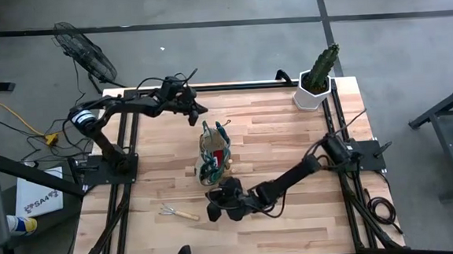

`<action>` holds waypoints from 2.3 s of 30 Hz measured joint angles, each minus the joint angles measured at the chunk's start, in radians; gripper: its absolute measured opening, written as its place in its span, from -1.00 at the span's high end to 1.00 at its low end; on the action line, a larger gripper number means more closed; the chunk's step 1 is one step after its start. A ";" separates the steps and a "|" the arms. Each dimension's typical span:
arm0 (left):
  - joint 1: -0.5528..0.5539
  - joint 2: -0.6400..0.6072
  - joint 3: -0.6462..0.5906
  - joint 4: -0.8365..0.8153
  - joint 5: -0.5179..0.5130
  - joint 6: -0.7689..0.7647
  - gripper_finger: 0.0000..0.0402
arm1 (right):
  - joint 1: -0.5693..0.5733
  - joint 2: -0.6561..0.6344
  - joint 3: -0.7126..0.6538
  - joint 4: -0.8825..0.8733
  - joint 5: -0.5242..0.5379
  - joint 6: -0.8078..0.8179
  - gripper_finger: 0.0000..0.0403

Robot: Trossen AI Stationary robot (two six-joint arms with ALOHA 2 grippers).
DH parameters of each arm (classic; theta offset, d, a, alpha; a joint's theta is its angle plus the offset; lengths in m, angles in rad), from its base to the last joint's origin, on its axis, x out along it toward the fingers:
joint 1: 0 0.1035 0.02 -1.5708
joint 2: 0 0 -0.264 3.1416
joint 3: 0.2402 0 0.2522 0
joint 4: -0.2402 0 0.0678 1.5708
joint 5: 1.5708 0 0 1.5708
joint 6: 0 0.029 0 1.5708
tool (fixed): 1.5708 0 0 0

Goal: Pick & Place Garden tools in Gardening bag
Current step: Adjust the gardening bag on the table

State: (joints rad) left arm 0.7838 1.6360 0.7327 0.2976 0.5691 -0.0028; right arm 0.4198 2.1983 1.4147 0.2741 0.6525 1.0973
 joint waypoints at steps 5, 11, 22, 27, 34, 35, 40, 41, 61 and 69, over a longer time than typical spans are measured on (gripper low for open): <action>-0.018 0.059 0.060 -0.011 0.017 -0.006 1.00 | -0.024 0.000 0.000 -0.011 0.004 0.002 0.98; -0.040 0.114 0.122 -0.012 0.036 -0.031 1.00 | -0.054 0.000 0.000 -0.015 -0.042 -0.003 0.98; -0.059 0.135 0.152 -0.079 0.061 -0.023 1.00 | -0.061 0.001 0.000 -0.079 -0.078 0.001 0.98; -0.059 0.135 0.152 -0.188 0.146 0.018 1.00 | -0.077 0.001 0.000 -0.141 -0.066 0.053 0.98; -0.058 0.135 0.152 -0.355 0.185 0.135 1.00 | -0.089 -0.013 0.000 -0.160 -0.028 0.062 0.98; -0.058 0.135 0.152 -0.375 0.190 0.148 1.00 | -0.089 -0.014 0.000 -0.167 -0.027 0.061 0.98; -0.058 0.135 0.151 -0.452 0.236 0.201 1.00 | -0.094 -0.025 0.000 -0.235 -0.034 0.123 0.98; -0.058 0.135 0.151 -0.462 0.239 0.209 1.00 | -0.094 -0.026 0.000 -0.250 -0.040 0.140 0.98; -0.084 0.135 0.151 -0.665 0.358 0.267 1.00 | -0.102 -0.121 0.000 -0.582 -0.031 0.276 0.98; -0.216 0.135 0.151 -0.746 0.359 0.318 1.00 | -0.158 -0.170 0.000 -0.700 -0.032 0.264 0.98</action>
State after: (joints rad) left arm 0.5682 1.7710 0.8837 -0.4487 0.9283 0.3149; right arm 0.2618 2.0281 1.4151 -0.4262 0.6207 1.3617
